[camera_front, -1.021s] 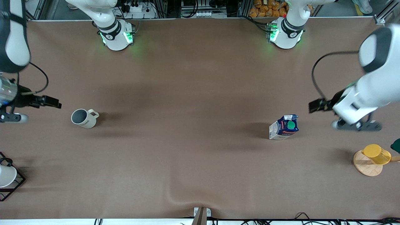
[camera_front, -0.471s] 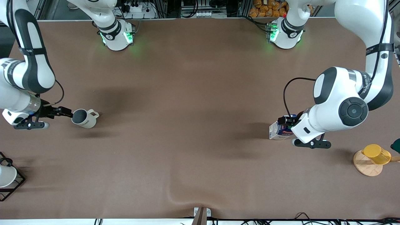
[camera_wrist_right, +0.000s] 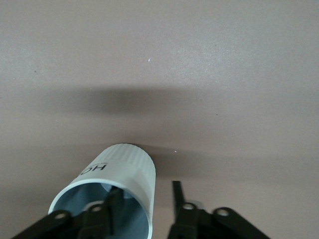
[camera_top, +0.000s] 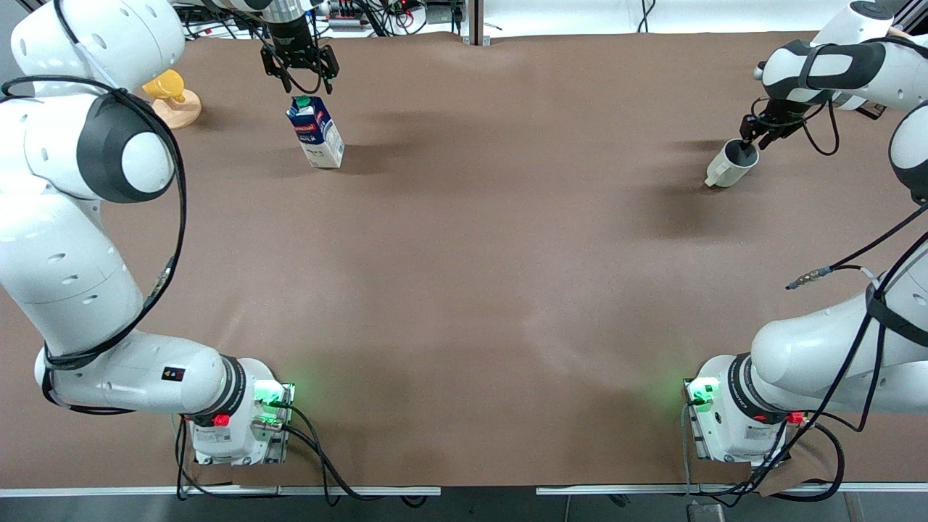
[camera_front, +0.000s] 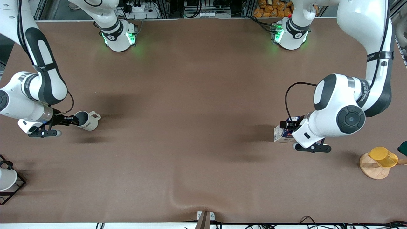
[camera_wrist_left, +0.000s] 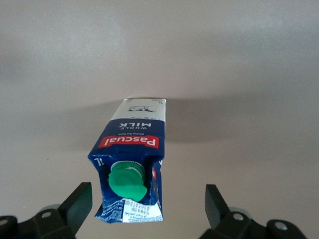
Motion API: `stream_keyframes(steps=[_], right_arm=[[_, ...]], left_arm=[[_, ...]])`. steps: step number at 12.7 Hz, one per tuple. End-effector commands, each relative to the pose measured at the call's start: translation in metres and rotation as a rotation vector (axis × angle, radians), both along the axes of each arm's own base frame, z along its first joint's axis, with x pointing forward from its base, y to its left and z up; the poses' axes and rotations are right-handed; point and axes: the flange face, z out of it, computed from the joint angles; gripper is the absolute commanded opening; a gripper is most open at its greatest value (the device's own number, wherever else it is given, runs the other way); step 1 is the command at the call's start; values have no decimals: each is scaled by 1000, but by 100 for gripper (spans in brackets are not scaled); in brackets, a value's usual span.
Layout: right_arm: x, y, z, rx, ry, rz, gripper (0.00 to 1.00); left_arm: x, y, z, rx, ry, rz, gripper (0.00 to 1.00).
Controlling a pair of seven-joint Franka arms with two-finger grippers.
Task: Place milk next to cup
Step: 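Close the right gripper on the mug rim while the left gripper grasps the carton, then carry the mug to the table center while the left gripper lifts the carton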
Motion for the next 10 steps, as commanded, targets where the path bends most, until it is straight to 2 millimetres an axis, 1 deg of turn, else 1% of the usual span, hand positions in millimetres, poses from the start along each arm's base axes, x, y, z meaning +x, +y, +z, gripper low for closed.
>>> stream_keyframes(steps=[1,3,4,5,6,7,9,10], right_arm=[[0,2,3,7,1,17,2],[3,15,17,17,27,26,0],[7,23,32,27,49,29,0],[13,40,48,54,90,-3,0],[20,53,69,64,136,-38,0],[26,72,88,63,174,-56,0],[28,115,108,54,187,-125,0],[29,147,115,42,186,-166,0]], left_arm=[[0,0,-8,27,0,10,100],[-3,6,-19,73,13,-9,100],[-5,10,-22,84,19,-13,100],[-7,11,-26,87,28,-16,100],[-9,9,-31,89,37,-20,100],[-10,7,-38,92,47,-26,100],[-15,7,-55,99,78,-27,100],[-14,7,-60,99,84,-27,100]])
